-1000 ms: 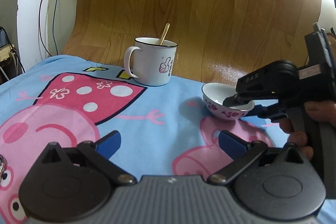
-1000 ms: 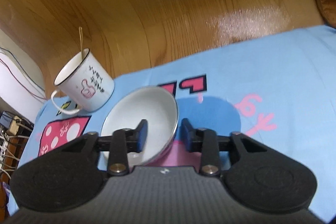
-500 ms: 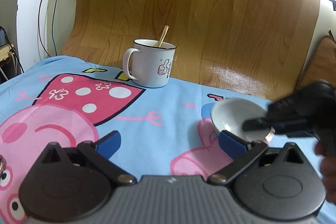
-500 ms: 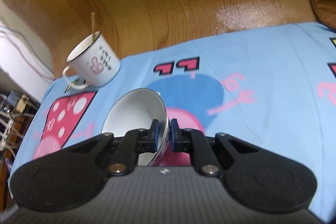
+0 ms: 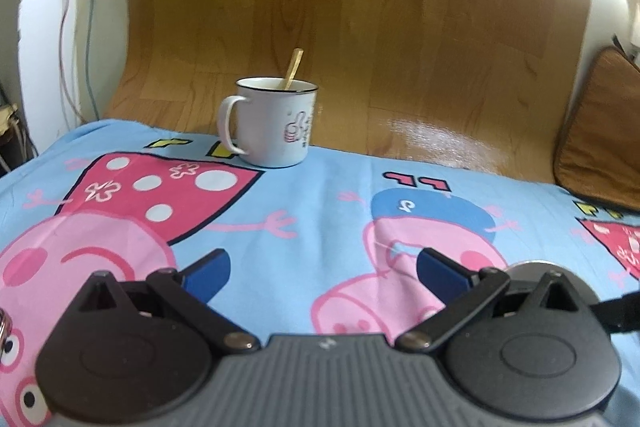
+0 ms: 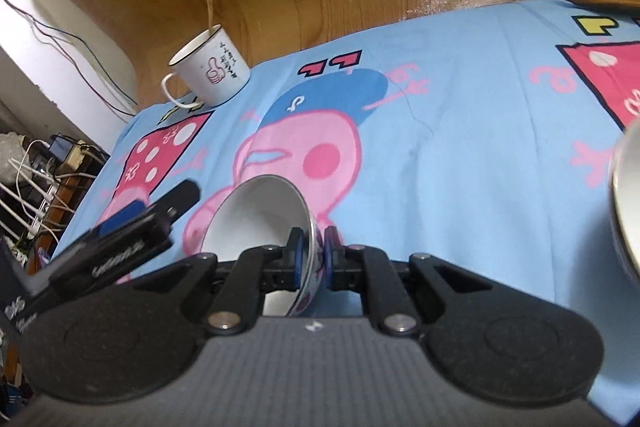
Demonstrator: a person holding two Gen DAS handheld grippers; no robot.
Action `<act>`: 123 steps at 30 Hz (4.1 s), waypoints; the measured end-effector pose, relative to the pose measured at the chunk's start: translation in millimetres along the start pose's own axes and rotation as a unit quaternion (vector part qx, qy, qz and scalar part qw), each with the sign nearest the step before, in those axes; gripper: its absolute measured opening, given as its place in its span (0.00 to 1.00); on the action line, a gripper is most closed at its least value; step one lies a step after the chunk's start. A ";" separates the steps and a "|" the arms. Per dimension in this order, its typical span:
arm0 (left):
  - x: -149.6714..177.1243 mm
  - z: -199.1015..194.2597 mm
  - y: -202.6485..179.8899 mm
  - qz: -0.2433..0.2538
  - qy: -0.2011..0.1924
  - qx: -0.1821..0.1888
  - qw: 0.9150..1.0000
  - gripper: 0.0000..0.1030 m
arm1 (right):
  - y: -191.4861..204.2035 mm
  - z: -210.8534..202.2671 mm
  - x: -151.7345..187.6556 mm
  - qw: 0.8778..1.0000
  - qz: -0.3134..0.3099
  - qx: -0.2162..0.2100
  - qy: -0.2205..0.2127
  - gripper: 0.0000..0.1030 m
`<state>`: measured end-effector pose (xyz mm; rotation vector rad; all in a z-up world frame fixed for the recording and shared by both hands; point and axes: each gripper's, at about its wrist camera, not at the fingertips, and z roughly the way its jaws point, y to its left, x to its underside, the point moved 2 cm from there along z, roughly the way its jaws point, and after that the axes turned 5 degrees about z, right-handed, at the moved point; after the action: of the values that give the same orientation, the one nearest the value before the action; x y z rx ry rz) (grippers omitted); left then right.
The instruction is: Organize plates and bowls
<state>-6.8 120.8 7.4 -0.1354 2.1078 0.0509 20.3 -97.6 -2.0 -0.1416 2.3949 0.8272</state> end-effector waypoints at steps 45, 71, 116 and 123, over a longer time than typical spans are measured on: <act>-0.4 -30.9 -6.0 0.008 -0.104 -0.002 0.995 1.00 | -5.5 -16.6 21.6 0.998 -0.004 0.010 -0.056 0.21; 1.1 -16.5 3.5 -0.022 -0.034 0.033 0.999 1.00 | -15.3 -39.9 28.9 0.997 0.012 0.012 -0.076 0.31; -6.2 -47.6 -13.5 0.002 -0.004 0.064 0.998 0.72 | -27.1 -84.6 43.2 0.993 0.029 -0.016 -0.111 0.33; -3.3 -48.4 -14.1 0.001 0.019 0.069 0.997 0.67 | -27.8 -83.8 40.9 0.993 0.030 -0.015 -0.113 0.35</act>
<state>-44.7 102.6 35.4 -0.0509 2.1418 -0.0970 -47.4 -165.9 12.8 0.0134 2.1833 0.8601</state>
